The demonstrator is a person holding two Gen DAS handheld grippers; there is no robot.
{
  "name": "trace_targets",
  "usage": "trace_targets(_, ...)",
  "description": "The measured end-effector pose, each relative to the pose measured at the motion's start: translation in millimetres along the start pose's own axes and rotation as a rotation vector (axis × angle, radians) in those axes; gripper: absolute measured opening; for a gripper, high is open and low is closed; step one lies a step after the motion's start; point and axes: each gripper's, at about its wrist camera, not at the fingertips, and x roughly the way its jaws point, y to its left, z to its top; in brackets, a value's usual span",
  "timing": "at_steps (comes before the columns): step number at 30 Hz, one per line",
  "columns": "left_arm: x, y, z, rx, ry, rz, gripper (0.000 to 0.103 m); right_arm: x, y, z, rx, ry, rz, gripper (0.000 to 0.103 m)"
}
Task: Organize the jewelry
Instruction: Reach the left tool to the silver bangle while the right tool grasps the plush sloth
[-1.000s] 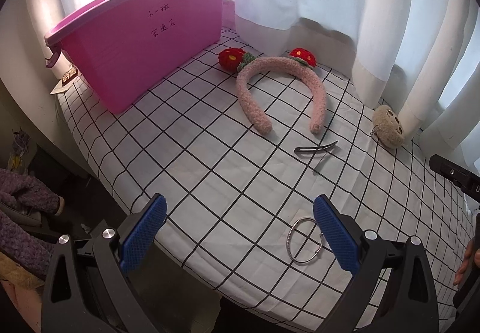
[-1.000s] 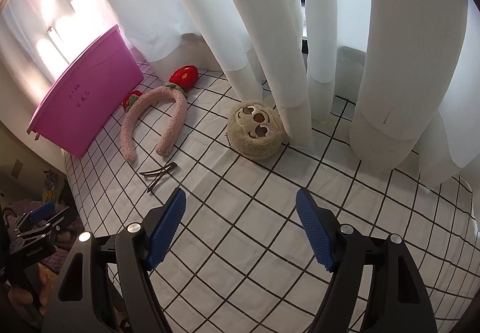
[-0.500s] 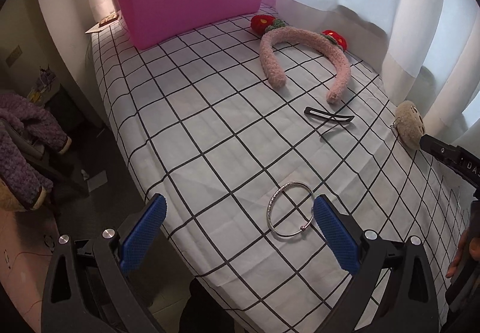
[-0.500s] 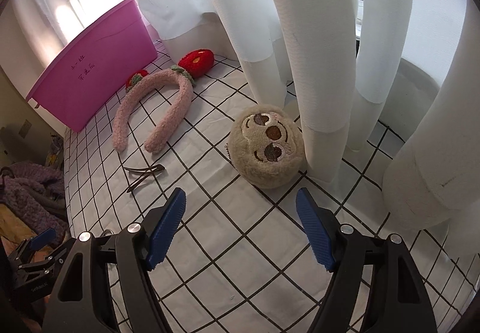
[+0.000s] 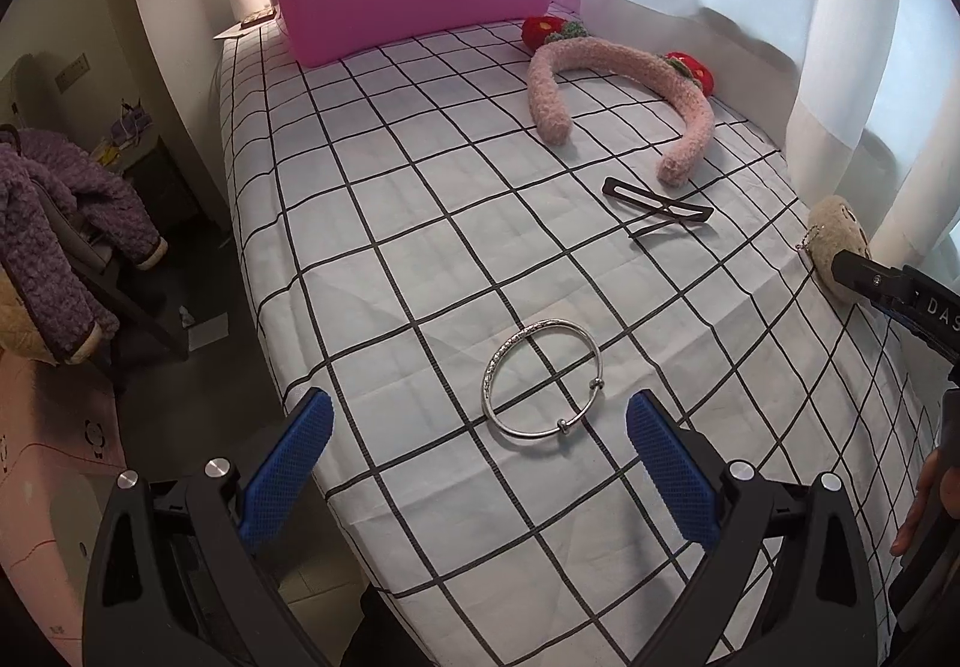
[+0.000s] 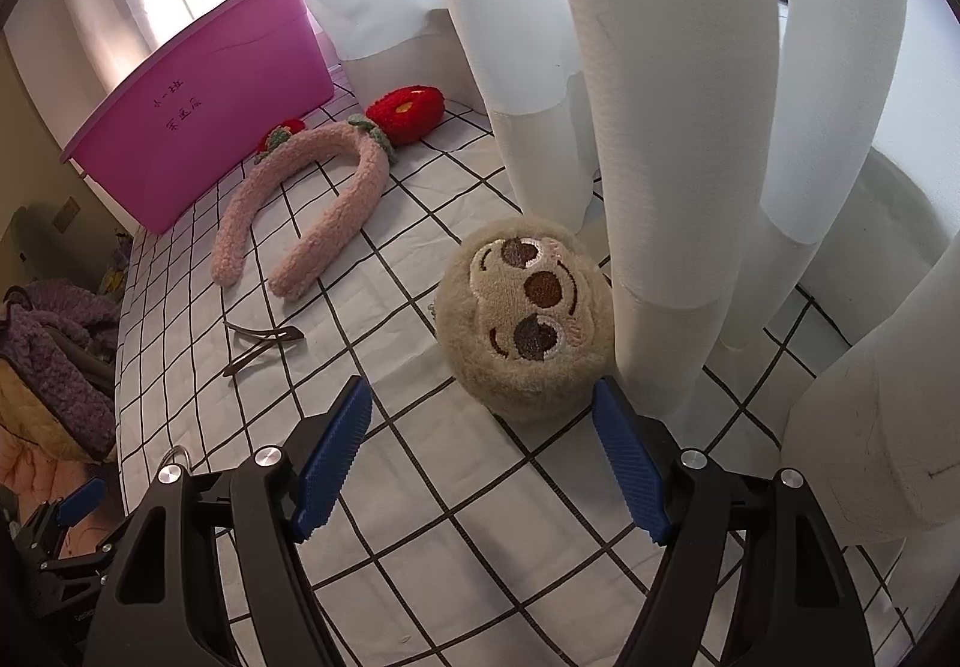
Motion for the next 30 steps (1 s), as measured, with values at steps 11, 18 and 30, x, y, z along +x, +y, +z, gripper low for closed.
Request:
trace_targets(11,14.8,-6.7,-0.5,-0.041,-0.024,0.014,0.097,21.2,-4.0,12.1,-0.012,0.012,-0.061,0.073)
trace_targets(18,21.3,-11.5,1.6,-0.054,-0.017,0.022,0.097,33.7,-5.6,17.6,-0.015,0.022,-0.064,0.073)
trace_targets(30,16.9,-24.8,-3.8,0.006,-0.091,0.031,0.072,37.1,5.2,15.0,-0.090,-0.011,-0.109,0.072)
